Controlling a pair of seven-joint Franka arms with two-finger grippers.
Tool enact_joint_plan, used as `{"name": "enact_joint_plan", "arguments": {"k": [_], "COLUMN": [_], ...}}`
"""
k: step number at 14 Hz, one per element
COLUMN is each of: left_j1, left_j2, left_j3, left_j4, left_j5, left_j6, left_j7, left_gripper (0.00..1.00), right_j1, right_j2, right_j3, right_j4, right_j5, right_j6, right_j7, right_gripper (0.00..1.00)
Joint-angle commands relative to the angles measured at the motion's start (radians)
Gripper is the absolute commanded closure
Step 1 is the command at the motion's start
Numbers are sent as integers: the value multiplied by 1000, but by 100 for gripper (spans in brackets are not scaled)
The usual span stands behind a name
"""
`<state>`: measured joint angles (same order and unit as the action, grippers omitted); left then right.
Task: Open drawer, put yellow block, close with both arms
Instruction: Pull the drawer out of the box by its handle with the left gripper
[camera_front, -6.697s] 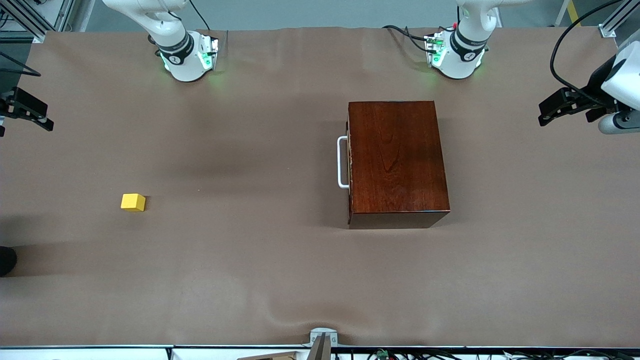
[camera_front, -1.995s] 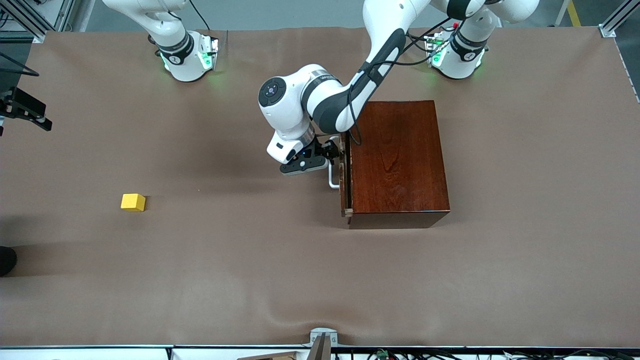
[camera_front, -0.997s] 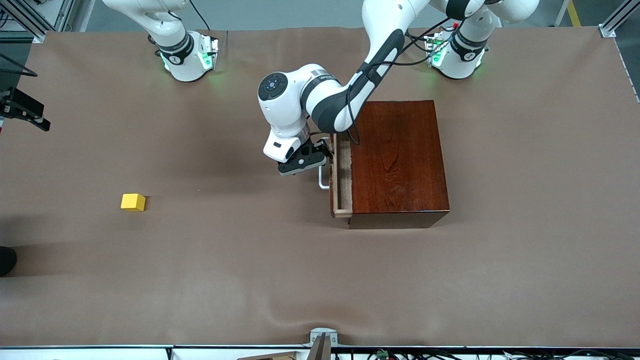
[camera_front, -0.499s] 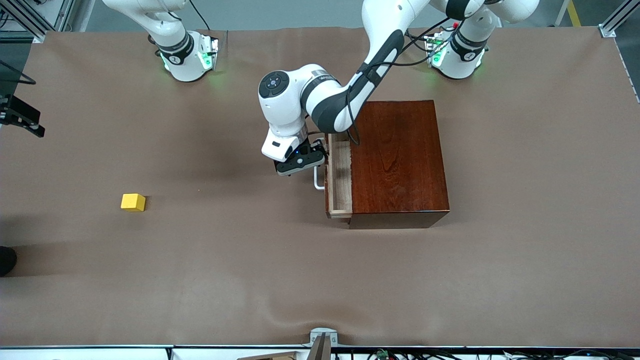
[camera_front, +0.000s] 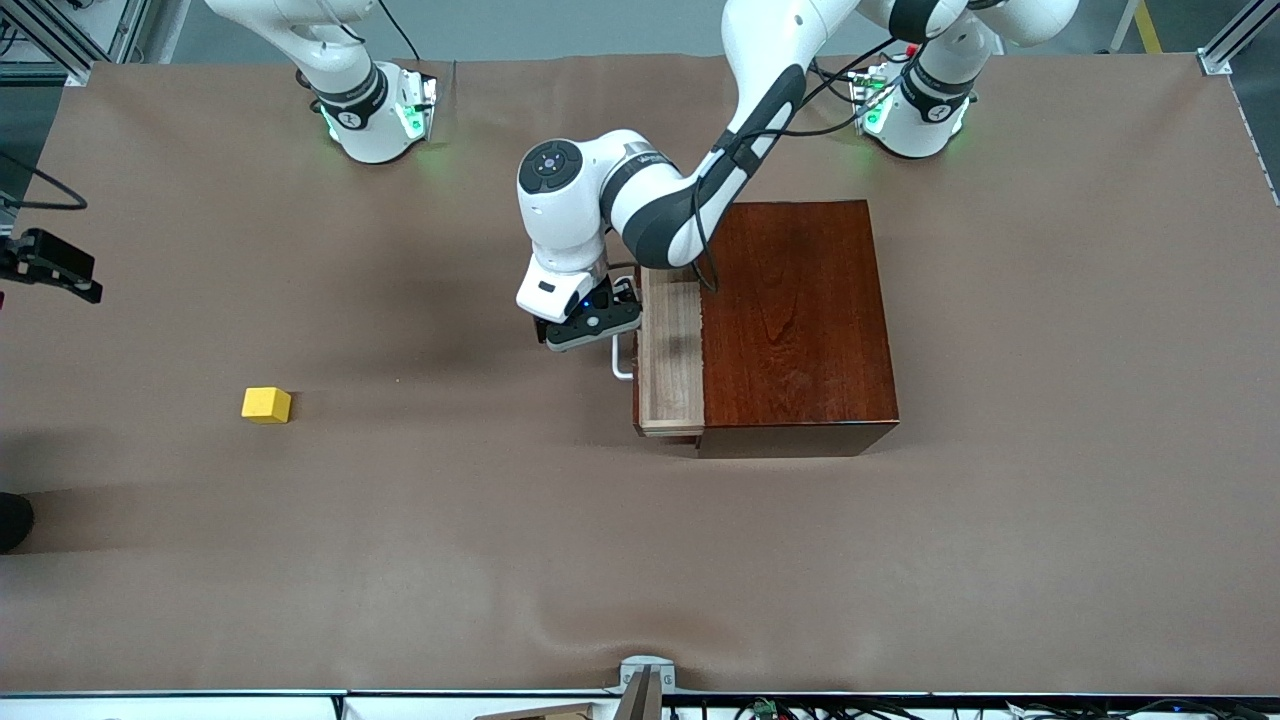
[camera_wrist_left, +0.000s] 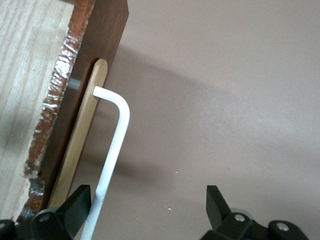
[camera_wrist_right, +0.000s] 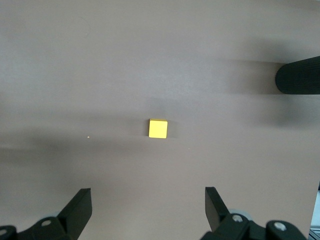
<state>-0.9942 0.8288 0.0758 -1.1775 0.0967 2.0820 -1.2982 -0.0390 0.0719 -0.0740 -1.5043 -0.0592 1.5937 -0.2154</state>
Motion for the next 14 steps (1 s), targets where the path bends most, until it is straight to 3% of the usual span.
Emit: {"name": "enact_joint_plan", "arguments": {"k": [1,14], "left_j1": [-17,-18], "left_j2": [101,53], "left_j3": [-25,-19], "left_j4": [110,113], "left_j5": [-46,-45], "left_j6": [124,122], "left_j7": [-41,-39], "left_gripper": [0,0], "right_j1": [-16,-59], "right_j2": [23,71], "right_j3": [11,11], "right_j4": [24,24], "right_j5": [-16,15], "right_j6": [3,23], "right_j7": [13,77], "right_gripper": [0,0]}}
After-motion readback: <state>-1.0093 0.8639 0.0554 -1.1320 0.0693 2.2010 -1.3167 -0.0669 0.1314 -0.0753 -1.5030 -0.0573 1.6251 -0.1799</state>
